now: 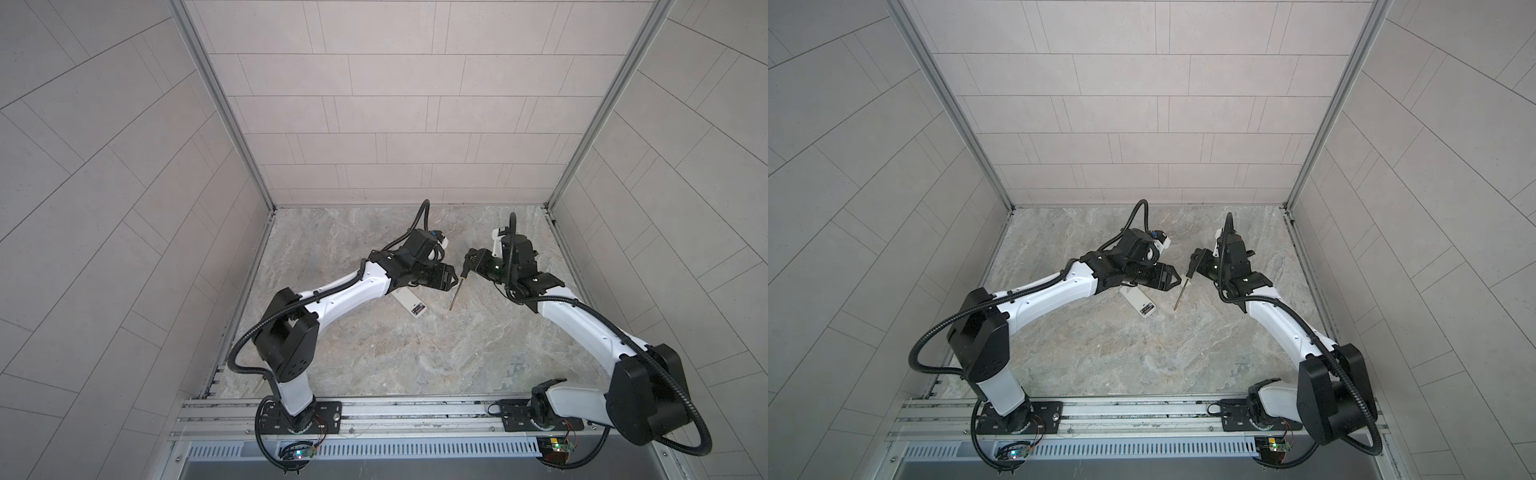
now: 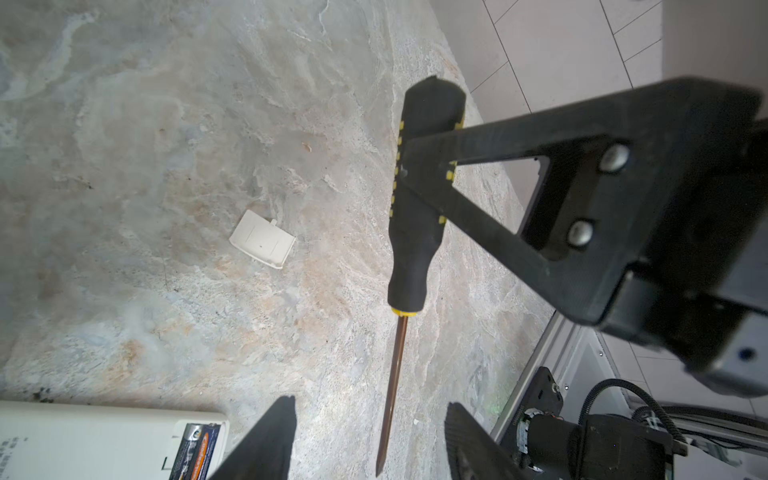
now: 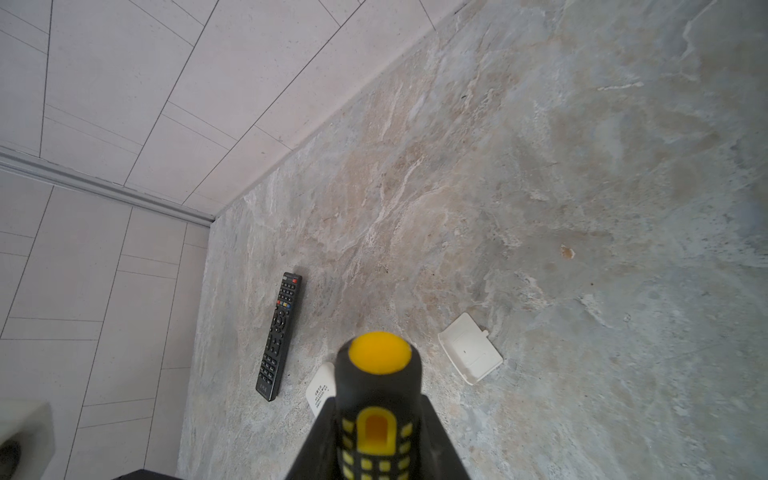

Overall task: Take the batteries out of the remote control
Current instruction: 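Lift the screwdriver with the right gripper toward the left gripper, then close the left gripper on the screwdriver handle beside the right gripper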

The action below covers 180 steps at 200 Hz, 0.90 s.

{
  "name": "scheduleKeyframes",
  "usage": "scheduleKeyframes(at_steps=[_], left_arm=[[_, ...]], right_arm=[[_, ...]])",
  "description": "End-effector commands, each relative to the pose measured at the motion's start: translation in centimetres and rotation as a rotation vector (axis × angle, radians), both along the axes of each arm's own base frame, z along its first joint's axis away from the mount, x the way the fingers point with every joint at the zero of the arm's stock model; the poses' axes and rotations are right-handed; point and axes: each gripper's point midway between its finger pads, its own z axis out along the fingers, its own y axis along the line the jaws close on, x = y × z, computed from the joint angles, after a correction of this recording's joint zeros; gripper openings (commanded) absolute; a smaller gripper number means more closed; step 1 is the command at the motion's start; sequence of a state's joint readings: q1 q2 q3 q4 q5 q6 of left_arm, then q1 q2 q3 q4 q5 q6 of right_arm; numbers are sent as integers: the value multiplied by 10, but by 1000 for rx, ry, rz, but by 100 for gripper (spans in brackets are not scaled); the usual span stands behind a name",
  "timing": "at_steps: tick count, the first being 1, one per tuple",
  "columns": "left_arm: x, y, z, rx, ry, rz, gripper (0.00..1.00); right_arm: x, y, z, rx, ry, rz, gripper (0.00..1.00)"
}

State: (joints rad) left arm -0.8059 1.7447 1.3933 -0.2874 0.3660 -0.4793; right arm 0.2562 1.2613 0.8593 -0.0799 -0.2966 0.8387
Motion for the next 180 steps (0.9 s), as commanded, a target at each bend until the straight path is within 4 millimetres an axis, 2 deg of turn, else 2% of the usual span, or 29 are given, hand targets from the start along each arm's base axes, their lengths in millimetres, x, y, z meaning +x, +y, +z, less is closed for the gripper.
scheduleKeyframes(at_steps=[1,65,95,180], left_arm=[[4,-11,17,5,-113,-10,64],[5,-35,17,16,-158,-30,63],[8,-43,12,44,-178,-32,59],[-9,-66,4,73,-271,-122,57]], right_arm=[[-5,-4,16,-13,-25,-31,26],[-16,-15,13,-70,90,-109,24],[-21,-20,9,-72,143,-150,24],[-28,-28,3,-49,254,-243,24]])
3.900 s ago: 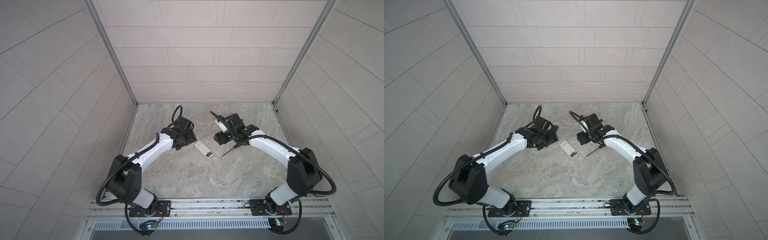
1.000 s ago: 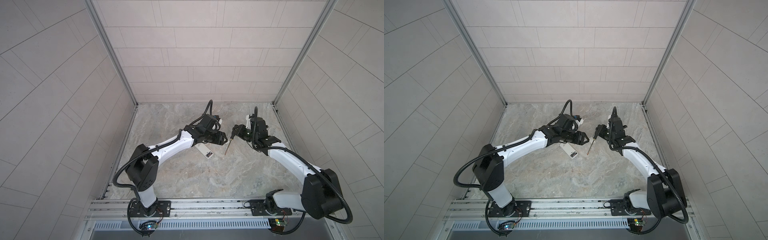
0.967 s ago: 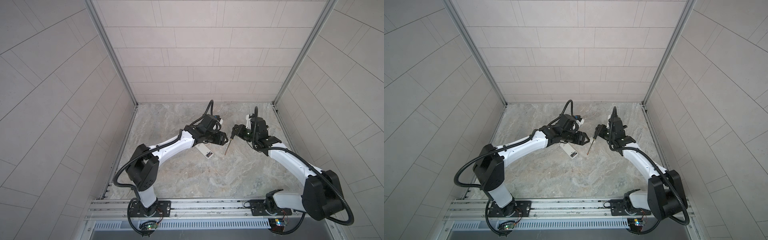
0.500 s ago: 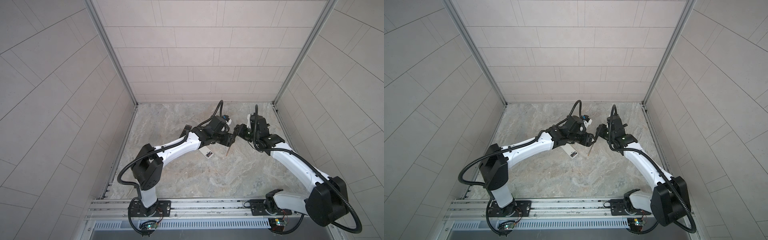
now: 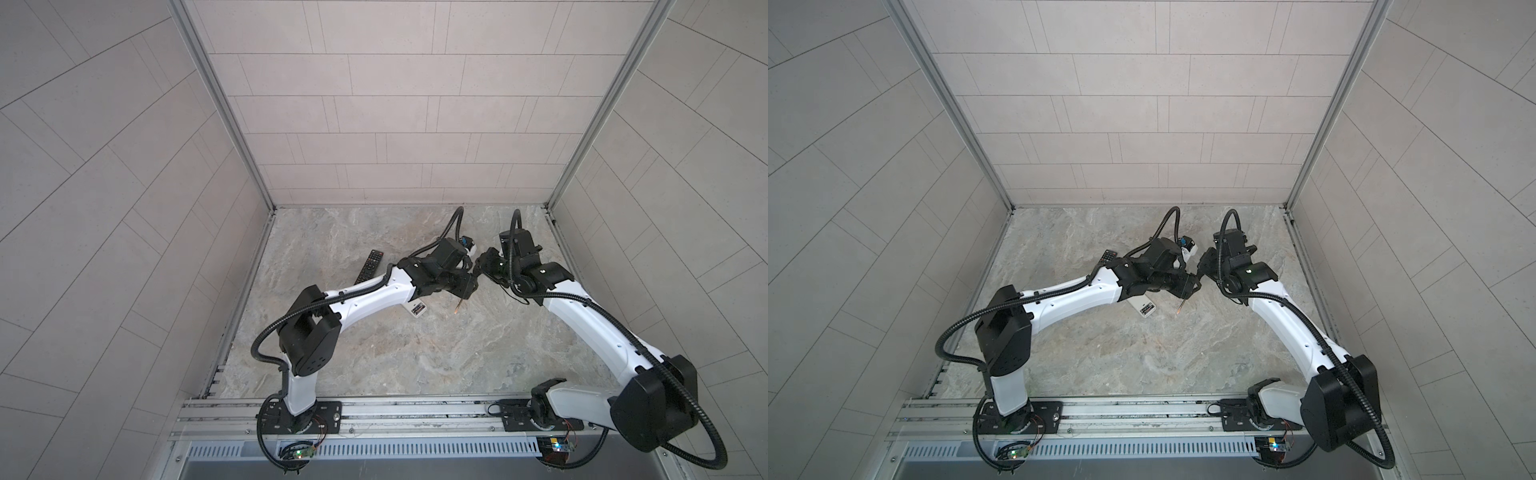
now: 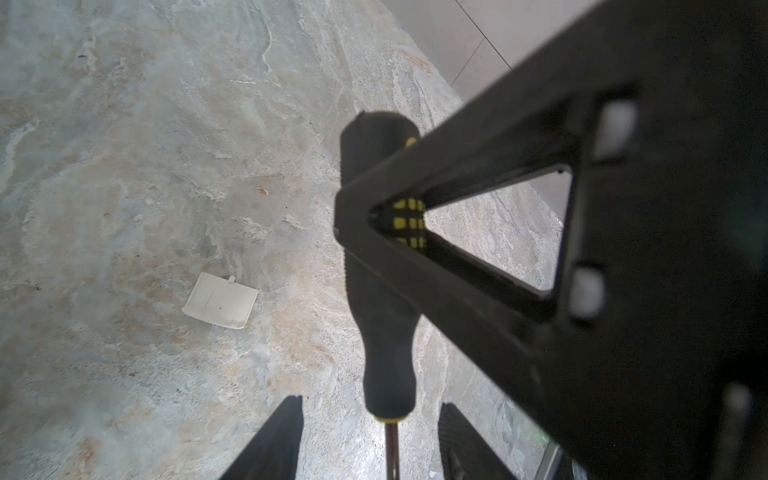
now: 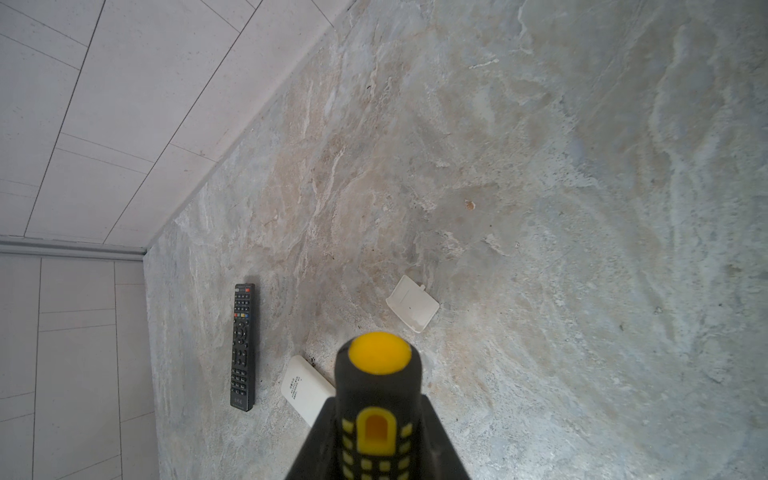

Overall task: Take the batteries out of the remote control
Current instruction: 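Close the left gripper on the screwdriver handle beside the right gripper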

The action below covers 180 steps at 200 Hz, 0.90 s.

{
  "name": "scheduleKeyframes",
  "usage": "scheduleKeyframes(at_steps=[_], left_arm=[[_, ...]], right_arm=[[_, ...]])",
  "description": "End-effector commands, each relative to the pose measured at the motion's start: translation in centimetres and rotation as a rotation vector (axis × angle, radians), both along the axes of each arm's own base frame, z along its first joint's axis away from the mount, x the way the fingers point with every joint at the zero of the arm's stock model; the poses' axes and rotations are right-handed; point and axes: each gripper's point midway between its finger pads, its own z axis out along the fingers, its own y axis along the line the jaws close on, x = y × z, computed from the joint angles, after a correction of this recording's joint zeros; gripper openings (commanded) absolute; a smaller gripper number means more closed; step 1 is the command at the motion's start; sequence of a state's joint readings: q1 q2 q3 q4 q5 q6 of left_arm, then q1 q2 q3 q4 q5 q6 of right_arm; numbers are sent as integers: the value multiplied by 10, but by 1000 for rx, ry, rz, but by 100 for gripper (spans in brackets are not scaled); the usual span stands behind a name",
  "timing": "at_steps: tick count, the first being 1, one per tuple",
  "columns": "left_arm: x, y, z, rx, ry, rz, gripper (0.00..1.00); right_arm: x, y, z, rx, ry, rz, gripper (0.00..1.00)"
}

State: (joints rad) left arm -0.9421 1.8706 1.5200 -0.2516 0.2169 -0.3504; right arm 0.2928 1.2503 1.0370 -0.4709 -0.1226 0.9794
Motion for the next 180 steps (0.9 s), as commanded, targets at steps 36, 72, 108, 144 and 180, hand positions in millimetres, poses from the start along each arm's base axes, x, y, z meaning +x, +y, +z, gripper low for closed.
scheduleKeyframes(at_steps=[36,72,108,144,180], left_arm=[[10,-5,6,8,-127,29,46],[11,-7,1,24,-125,26,41],[6,-14,1,-6,-107,-15,52],[2,-14,0,-22,-112,-27,54],[0,-9,5,-77,-155,-25,53]], right_arm=[[-8,-5,-9,20,94,-74,24],[-9,-7,-5,22,86,-91,24],[-9,-7,-4,36,93,-105,23],[-10,-11,-5,72,113,-146,24],[-13,-15,-10,122,147,-176,23]])
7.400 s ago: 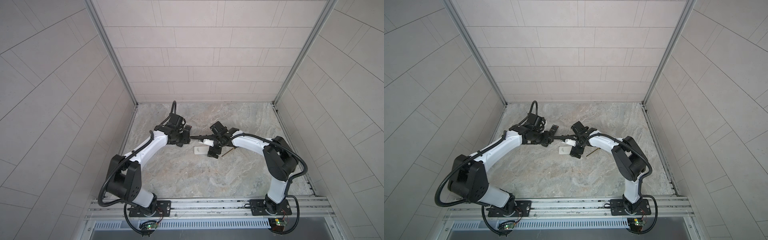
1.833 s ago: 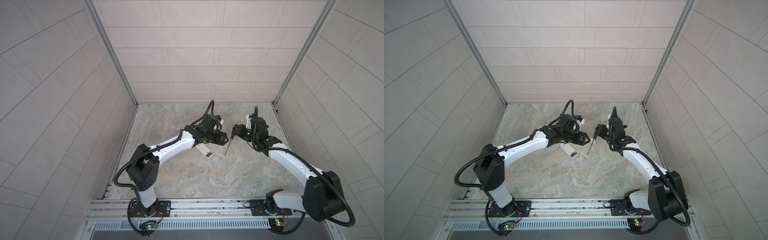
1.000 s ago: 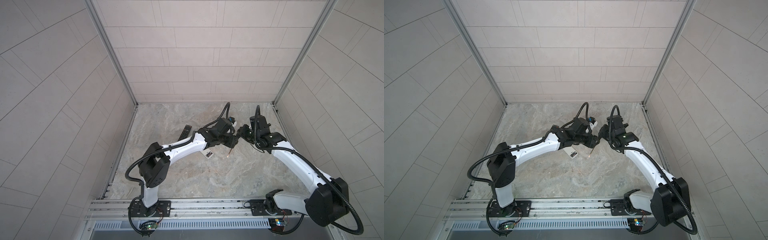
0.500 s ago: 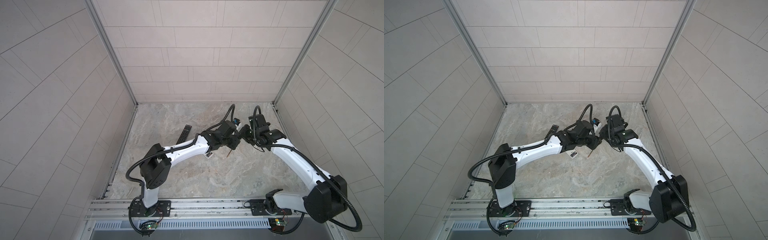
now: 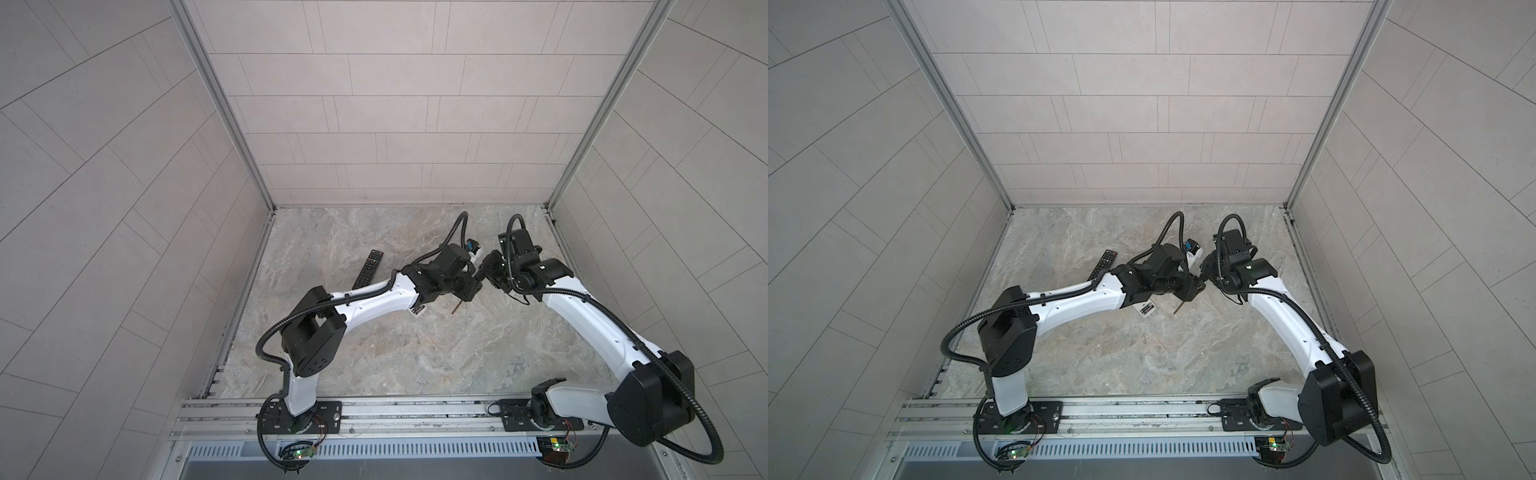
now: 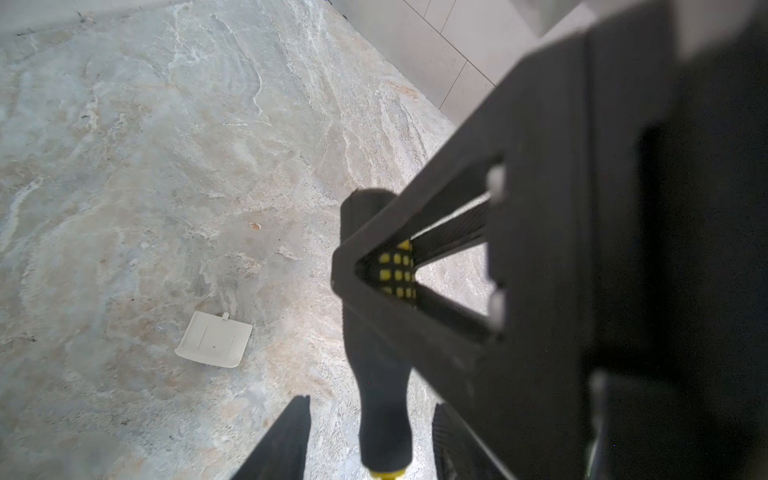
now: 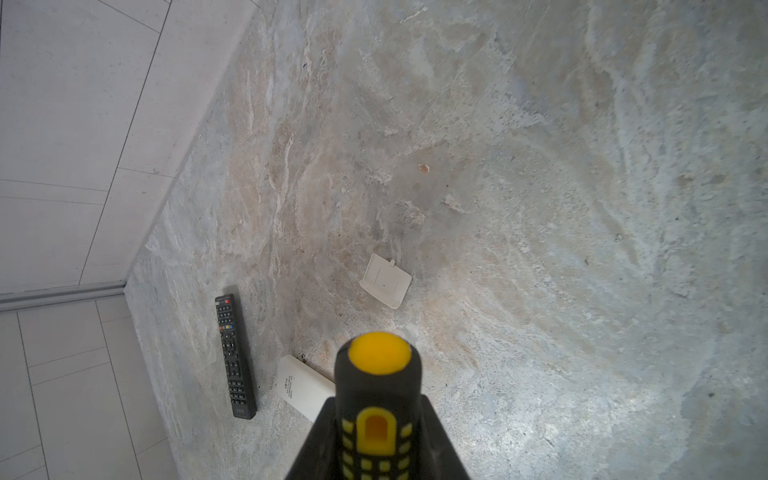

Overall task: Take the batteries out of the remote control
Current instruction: 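Close the left gripper on the screwdriver handle beside the right gripper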

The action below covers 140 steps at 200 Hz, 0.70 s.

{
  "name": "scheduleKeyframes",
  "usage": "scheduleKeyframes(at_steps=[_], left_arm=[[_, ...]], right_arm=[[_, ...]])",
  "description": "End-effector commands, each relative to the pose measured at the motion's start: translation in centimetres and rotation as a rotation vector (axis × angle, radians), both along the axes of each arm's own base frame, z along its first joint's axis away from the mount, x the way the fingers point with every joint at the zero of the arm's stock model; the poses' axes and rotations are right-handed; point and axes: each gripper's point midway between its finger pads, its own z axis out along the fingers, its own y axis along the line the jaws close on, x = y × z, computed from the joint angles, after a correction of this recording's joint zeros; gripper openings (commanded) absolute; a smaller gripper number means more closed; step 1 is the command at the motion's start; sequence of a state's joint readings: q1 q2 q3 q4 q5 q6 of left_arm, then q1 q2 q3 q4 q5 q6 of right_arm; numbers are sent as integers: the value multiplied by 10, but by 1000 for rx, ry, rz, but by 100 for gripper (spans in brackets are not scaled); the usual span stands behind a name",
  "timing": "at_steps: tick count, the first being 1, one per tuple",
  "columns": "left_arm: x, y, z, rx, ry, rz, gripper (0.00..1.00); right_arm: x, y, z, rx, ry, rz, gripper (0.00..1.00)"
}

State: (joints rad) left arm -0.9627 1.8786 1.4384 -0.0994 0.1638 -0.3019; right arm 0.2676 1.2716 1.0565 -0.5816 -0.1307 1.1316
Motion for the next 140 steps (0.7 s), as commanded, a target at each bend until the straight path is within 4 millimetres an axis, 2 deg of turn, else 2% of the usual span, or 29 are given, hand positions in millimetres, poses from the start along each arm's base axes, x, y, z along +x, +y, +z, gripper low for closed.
scheduleKeyframes(at_steps=[1,21,73,140], left_arm=[[-3,-1,17,-62,-60,-18,53],[-3,2,15,-59,-70,-14,53],[-3,-4,14,-61,-76,-26,51],[-4,-13,13,-77,-76,-44,37]], right_arm=[[-1,-4,7,45,7,-48,23],[-2,-5,7,56,9,-55,23],[-5,-5,8,65,20,-65,23],[-7,-5,8,77,30,-78,22]])
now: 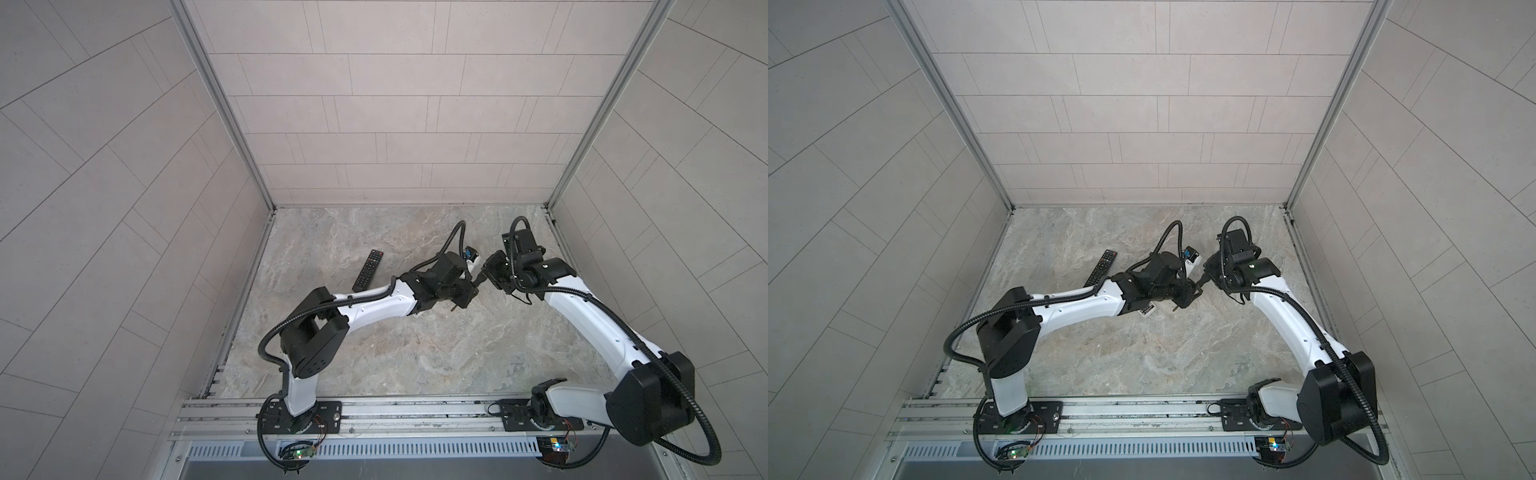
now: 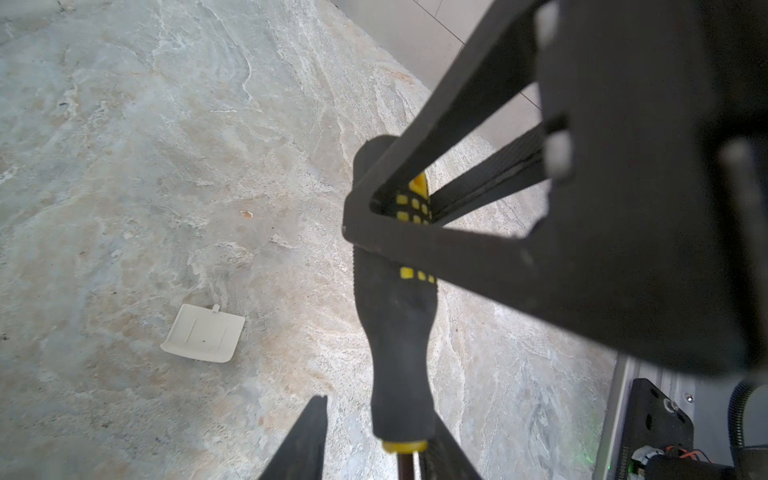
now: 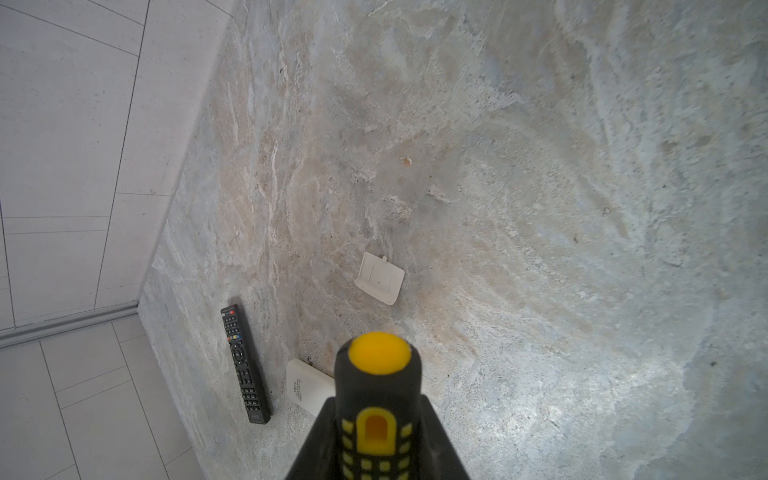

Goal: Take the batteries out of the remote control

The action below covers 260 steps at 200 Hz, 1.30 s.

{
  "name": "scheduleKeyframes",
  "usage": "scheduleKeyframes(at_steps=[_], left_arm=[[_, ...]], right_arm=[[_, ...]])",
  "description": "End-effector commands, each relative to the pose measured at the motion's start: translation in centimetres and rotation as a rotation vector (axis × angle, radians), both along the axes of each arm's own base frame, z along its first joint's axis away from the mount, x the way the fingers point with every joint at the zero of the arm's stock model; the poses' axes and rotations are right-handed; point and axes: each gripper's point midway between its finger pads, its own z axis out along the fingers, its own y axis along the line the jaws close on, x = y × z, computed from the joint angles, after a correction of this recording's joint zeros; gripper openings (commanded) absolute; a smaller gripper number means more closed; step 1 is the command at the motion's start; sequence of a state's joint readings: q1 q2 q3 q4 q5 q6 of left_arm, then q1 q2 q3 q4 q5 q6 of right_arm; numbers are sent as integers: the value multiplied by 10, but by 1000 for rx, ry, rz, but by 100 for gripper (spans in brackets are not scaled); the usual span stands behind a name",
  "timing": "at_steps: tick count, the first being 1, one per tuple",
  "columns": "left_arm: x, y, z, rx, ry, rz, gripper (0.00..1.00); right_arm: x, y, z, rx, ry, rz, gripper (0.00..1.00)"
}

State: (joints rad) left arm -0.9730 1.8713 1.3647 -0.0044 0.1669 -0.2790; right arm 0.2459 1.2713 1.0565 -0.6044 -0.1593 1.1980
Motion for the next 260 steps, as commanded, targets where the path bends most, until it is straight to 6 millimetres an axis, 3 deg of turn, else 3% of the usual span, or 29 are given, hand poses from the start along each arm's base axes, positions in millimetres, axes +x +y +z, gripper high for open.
scheduleKeyframes(at_steps=[1,54,98,173,196,233,260], left_arm=[[2,-11,23,-62,-45,-19,37],[-2,-19,31,-126,-46,-49,37],[-1,-18,22,-89,-28,-44,22],[3,-15,22,-80,-18,-39,7],[7,-13,29,-122,7,-45,2],[15,-9,53,-230,32,-56,0],[22,-4,69,-313,52,-59,0]], right_arm=[[-4,-2,11,21,-9,-24,22],[-6,-2,8,34,0,-40,22],[-5,-1,13,42,-19,-43,22],[-2,1,21,57,-54,-34,25],[-1,0,23,49,-81,-17,37],[4,3,31,47,-170,53,66],[2,-3,32,57,-231,84,71]])
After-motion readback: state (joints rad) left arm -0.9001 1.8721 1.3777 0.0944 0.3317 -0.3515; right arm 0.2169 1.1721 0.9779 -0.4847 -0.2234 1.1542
